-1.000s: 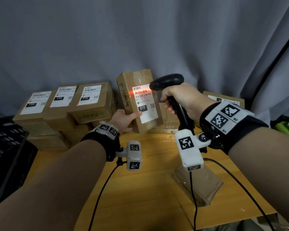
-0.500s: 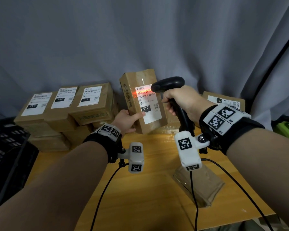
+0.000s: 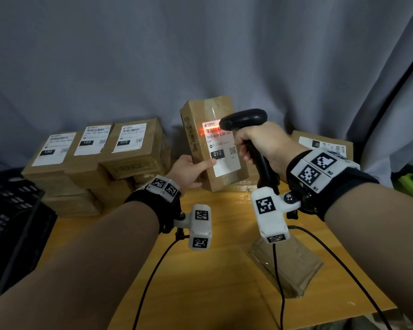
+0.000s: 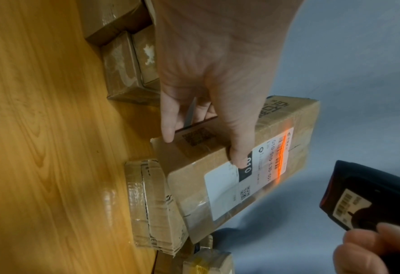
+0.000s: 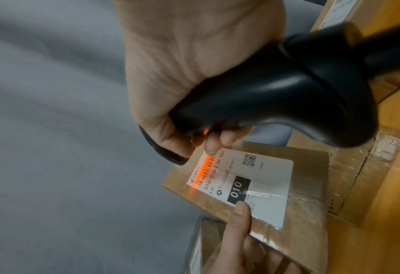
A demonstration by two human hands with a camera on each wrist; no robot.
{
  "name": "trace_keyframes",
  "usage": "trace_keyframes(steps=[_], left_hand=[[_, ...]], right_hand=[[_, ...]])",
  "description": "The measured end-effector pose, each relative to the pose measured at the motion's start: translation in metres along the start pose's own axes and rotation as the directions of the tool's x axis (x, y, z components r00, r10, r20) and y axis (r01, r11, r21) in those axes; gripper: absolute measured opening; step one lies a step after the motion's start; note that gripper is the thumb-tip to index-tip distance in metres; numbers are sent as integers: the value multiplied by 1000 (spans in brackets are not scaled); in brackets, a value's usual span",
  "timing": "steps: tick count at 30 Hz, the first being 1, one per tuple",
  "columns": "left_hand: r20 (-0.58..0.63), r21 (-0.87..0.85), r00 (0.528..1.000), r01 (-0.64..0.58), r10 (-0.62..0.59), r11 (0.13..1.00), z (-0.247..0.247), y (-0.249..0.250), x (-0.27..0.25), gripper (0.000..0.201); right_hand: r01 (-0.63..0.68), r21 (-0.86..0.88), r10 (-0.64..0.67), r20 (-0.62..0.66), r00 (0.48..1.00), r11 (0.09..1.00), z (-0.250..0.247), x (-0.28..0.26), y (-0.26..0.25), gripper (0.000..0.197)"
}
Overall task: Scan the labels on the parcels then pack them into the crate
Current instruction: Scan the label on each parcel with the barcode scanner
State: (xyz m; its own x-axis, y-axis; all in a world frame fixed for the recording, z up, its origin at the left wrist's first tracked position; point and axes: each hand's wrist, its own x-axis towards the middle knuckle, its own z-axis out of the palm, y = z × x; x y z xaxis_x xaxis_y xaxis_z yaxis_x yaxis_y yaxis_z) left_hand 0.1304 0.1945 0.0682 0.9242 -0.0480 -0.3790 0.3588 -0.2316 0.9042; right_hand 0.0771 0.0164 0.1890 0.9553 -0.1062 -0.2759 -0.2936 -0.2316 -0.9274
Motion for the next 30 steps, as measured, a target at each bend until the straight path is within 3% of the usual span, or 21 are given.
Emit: trace_keyframes(steps=[4, 10, 16, 23, 27, 30], left_hand=[[0, 14, 1000, -5, 5, 1000, -2, -2, 2, 48], [-61, -10, 997, 41, -42, 999, -8, -10, 10, 63], [-80, -2, 996, 45, -45, 999, -5, -9, 10, 58], [-40, 35, 999, 16, -15, 999, -6, -8, 3, 60], [-62, -64, 994, -97, 93, 993, -14, 2, -19, 33], [-101, -161, 978, -198, 183, 967, -36, 16, -41, 34]], right_hand=[[-2, 2, 2, 24, 1000, 1000, -4, -1, -7, 11], [-50, -89, 56, 67, 996, 995, -12, -5, -15, 11], [-65, -111, 72, 61, 995, 992, -18, -9, -15, 13], [51, 118, -53, 9, 999, 992, -12, -5, -7, 9], [172, 224, -151, -108, 983, 959, -1, 3, 11, 7], [165, 319, -147, -81, 986, 933, 11, 10, 18, 12]])
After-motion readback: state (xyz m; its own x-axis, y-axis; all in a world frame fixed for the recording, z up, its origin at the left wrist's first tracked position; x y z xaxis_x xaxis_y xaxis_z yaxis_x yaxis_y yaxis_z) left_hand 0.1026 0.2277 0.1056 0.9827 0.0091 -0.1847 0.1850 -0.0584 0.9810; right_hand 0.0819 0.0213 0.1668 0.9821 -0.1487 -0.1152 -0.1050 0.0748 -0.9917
